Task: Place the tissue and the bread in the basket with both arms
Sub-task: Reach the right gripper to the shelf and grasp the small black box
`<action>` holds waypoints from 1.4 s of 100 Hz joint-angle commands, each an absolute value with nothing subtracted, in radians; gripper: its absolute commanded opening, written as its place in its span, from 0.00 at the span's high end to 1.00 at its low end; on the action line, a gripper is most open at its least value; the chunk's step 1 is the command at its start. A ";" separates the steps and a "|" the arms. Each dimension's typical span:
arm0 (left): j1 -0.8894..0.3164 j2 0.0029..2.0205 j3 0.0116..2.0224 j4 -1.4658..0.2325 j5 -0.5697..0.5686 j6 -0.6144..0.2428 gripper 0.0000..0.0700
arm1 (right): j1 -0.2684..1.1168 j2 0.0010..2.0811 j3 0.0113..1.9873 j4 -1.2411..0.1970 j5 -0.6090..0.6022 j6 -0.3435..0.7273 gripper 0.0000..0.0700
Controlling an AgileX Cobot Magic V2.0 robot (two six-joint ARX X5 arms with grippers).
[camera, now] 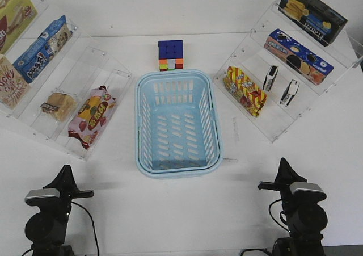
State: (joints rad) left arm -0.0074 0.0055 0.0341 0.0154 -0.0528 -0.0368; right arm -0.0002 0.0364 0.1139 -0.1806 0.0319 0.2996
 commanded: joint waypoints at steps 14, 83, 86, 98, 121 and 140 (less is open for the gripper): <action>-0.007 0.005 0.014 0.031 -0.052 -0.039 1.00 | 0.000 0.285 0.392 -0.244 0.107 0.343 1.00; -0.007 0.005 0.014 0.031 -0.052 -0.039 1.00 | -0.075 1.325 1.090 -0.285 0.105 0.135 0.33; -0.007 0.005 0.014 0.031 -0.052 -0.039 1.00 | -0.080 1.356 1.109 -0.285 0.105 0.133 0.33; -0.007 0.005 0.014 0.031 -0.052 -0.039 1.00 | -0.093 1.454 1.160 -0.281 0.103 0.134 0.38; -0.007 0.005 0.014 0.031 -0.052 -0.039 1.00 | -0.112 1.501 1.189 -0.238 0.102 0.124 1.00; -0.007 0.005 0.014 0.031 -0.052 -0.039 1.00 | -0.105 1.342 1.193 -0.255 0.039 0.108 1.00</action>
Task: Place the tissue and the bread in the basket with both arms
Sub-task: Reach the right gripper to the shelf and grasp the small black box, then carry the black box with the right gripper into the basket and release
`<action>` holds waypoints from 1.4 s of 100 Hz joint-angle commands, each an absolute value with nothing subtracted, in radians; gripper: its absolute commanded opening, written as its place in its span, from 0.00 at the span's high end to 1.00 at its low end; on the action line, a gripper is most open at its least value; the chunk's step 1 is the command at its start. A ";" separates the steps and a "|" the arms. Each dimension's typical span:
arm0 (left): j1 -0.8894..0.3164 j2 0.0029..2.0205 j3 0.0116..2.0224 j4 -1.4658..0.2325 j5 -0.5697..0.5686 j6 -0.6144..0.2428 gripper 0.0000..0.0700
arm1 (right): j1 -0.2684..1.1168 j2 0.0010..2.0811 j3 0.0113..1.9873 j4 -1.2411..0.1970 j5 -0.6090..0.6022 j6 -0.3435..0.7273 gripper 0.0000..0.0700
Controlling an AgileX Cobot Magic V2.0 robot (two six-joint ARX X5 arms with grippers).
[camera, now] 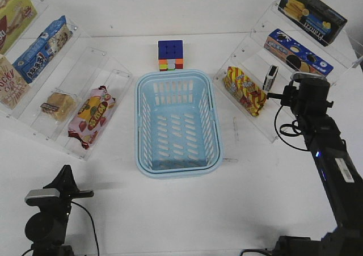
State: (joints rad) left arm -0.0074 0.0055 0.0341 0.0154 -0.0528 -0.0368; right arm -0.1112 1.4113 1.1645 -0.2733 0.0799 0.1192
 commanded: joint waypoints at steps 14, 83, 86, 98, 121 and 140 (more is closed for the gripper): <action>-0.007 0.005 0.014 0.031 -0.052 -0.039 1.00 | -0.056 1.206 1.193 -0.267 -0.174 0.161 1.00; -0.007 0.005 0.014 0.033 -0.052 -0.053 1.00 | 0.475 1.312 1.193 -0.300 -0.363 0.048 0.40; -0.007 0.005 0.014 0.036 -0.052 -0.073 1.00 | 0.469 1.295 1.193 -0.300 -0.355 0.048 0.41; -0.007 0.005 0.014 0.054 -0.052 -0.268 1.00 | 0.405 1.202 1.193 -0.315 -0.261 0.056 0.82; -0.007 0.005 0.069 0.046 -0.033 -0.507 1.00 | 0.286 0.985 1.082 -0.294 -0.131 0.057 1.00; -0.007 0.092 0.266 -0.045 -0.026 -0.423 1.00 | 0.262 0.727 0.729 0.005 -0.095 0.058 1.00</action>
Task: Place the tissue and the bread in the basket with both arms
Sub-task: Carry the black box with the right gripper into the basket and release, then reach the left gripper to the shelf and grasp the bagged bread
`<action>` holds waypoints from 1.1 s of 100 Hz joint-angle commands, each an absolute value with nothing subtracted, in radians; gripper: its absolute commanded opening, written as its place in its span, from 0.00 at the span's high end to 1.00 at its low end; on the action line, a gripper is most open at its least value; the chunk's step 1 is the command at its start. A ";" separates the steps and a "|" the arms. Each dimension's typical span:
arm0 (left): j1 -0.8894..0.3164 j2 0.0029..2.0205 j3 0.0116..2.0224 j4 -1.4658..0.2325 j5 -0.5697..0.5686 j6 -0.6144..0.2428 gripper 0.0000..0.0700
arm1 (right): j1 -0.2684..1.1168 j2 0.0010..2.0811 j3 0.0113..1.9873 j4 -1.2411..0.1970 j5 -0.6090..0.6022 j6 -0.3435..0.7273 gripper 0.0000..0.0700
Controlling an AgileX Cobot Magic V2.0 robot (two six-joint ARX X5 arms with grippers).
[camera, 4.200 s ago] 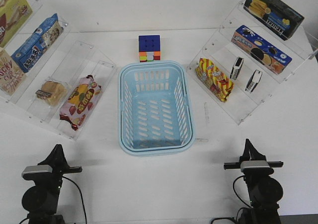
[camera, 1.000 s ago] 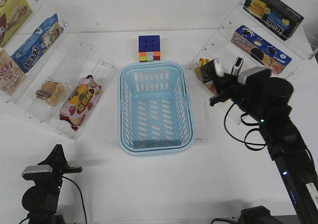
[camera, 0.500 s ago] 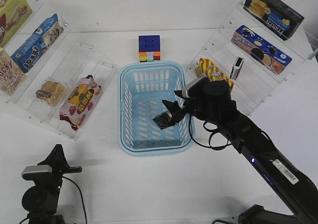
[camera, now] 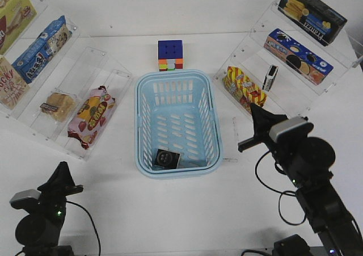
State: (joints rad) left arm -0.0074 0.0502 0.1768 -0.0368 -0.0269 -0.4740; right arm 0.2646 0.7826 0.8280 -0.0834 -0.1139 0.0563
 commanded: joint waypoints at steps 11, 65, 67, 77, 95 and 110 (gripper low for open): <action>-0.007 0.241 0.411 -0.105 -0.027 -0.247 1.00 | 0.262 0.664 0.615 0.056 -0.093 0.114 1.00; -0.007 0.989 0.868 -0.125 -0.045 0.542 0.19 | 0.262 0.663 0.603 0.013 -0.108 0.142 1.00; -0.007 1.009 0.877 -0.123 -0.061 0.553 0.19 | 0.262 0.663 0.603 0.013 -0.108 0.142 1.00; -0.007 1.105 0.916 -0.090 -0.146 0.596 0.19 | 0.262 0.662 0.603 0.010 -0.108 0.142 1.00; -0.007 1.221 0.967 -0.058 -0.166 0.595 0.28 | 0.262 0.663 0.603 -0.011 -0.108 0.141 1.00; -0.014 1.248 0.993 -0.050 -0.167 0.590 0.90 | 0.262 0.662 0.603 -0.011 -0.107 0.141 1.00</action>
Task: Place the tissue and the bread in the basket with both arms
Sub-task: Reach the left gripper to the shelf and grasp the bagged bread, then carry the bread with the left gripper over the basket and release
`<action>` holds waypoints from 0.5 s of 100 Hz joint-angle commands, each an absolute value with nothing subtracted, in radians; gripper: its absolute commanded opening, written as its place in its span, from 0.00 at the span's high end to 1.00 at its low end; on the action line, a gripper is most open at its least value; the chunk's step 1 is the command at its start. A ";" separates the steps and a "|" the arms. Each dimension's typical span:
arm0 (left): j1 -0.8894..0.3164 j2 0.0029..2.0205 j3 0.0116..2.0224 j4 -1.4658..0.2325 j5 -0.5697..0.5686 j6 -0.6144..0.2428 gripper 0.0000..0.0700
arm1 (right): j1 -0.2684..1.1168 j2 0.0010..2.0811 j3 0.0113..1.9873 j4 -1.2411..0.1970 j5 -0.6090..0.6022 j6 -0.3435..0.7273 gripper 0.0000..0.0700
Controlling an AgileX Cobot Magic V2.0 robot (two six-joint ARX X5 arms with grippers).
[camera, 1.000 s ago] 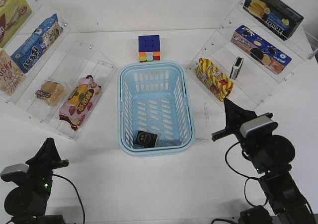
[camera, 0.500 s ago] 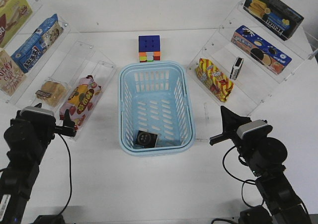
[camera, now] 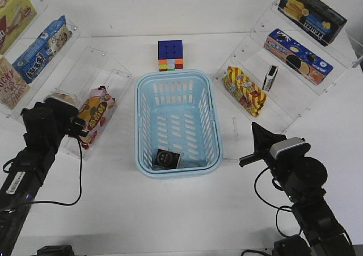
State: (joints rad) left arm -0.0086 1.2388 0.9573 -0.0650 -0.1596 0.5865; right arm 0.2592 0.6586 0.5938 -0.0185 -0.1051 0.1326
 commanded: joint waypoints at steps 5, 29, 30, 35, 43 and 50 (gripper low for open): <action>-0.018 1.248 1.006 -0.051 -0.167 0.590 1.00 | 0.262 0.662 0.603 -0.011 -0.107 0.140 1.00; -0.078 1.202 1.131 -0.082 -0.146 0.524 1.00 | 0.262 0.662 0.603 -0.009 -0.107 0.138 1.00; -0.083 1.199 1.139 -0.086 -0.141 0.516 1.00 | 0.262 0.662 0.603 -0.008 -0.107 0.138 1.00; -0.111 1.187 1.183 -0.112 -0.095 0.467 1.00 | 0.262 0.662 0.603 -0.007 -0.105 0.138 1.00; -0.155 1.173 1.249 -0.154 0.044 0.351 1.00 | 0.262 0.662 0.603 -0.008 -0.105 0.138 1.00; -0.196 1.169 1.281 -0.155 0.214 0.239 1.00 | 0.262 0.662 0.603 -0.008 -0.105 0.138 1.00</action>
